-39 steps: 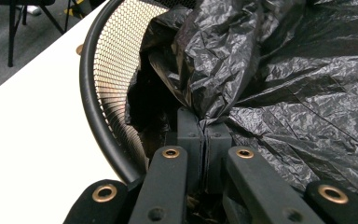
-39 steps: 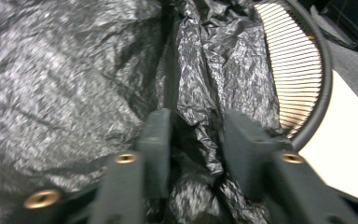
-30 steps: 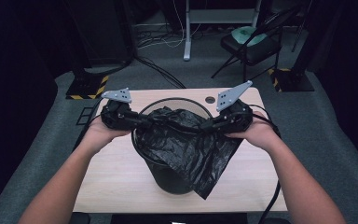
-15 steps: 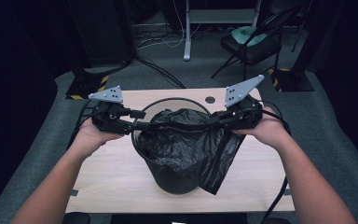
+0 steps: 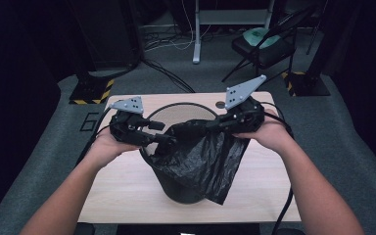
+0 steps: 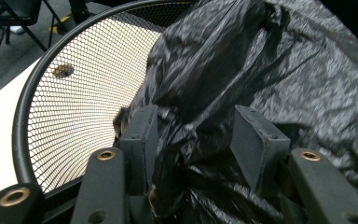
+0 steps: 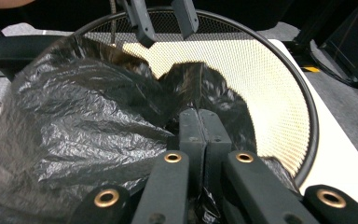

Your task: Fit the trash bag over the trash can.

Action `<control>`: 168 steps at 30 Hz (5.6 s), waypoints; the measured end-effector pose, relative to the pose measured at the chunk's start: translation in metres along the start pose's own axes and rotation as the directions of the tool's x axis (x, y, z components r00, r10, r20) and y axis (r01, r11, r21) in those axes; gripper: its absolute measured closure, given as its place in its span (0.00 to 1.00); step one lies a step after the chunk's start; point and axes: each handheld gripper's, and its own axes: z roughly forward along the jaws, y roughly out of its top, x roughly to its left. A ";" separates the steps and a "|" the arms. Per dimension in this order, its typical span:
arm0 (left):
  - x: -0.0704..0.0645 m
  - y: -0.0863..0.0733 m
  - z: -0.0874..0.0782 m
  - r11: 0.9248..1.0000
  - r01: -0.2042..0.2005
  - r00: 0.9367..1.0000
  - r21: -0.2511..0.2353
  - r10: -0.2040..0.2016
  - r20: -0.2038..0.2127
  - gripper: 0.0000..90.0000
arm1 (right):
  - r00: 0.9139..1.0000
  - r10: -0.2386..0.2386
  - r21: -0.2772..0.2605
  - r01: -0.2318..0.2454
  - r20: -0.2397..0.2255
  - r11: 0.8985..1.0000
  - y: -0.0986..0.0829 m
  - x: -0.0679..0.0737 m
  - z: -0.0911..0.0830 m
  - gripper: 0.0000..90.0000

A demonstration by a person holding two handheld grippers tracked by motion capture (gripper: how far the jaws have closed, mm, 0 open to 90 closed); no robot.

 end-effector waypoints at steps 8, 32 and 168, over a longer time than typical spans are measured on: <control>-0.001 0.002 0.001 0.999 0.019 1.000 -0.026 -0.018 0.022 0.41 | 0.998 -0.015 -0.013 0.014 -0.053 1.000 0.015 -0.003 0.030 0.98; -0.009 0.007 0.005 0.996 -0.085 0.996 0.007 0.085 -0.005 0.99 | 0.997 -0.049 -0.060 0.045 -0.061 0.997 0.049 0.015 0.042 0.76; -0.027 0.005 -0.020 0.998 -0.033 0.999 -0.062 0.034 0.017 0.50 | 0.970 0.043 -0.112 -0.071 -0.241 0.991 0.012 0.018 0.036 0.99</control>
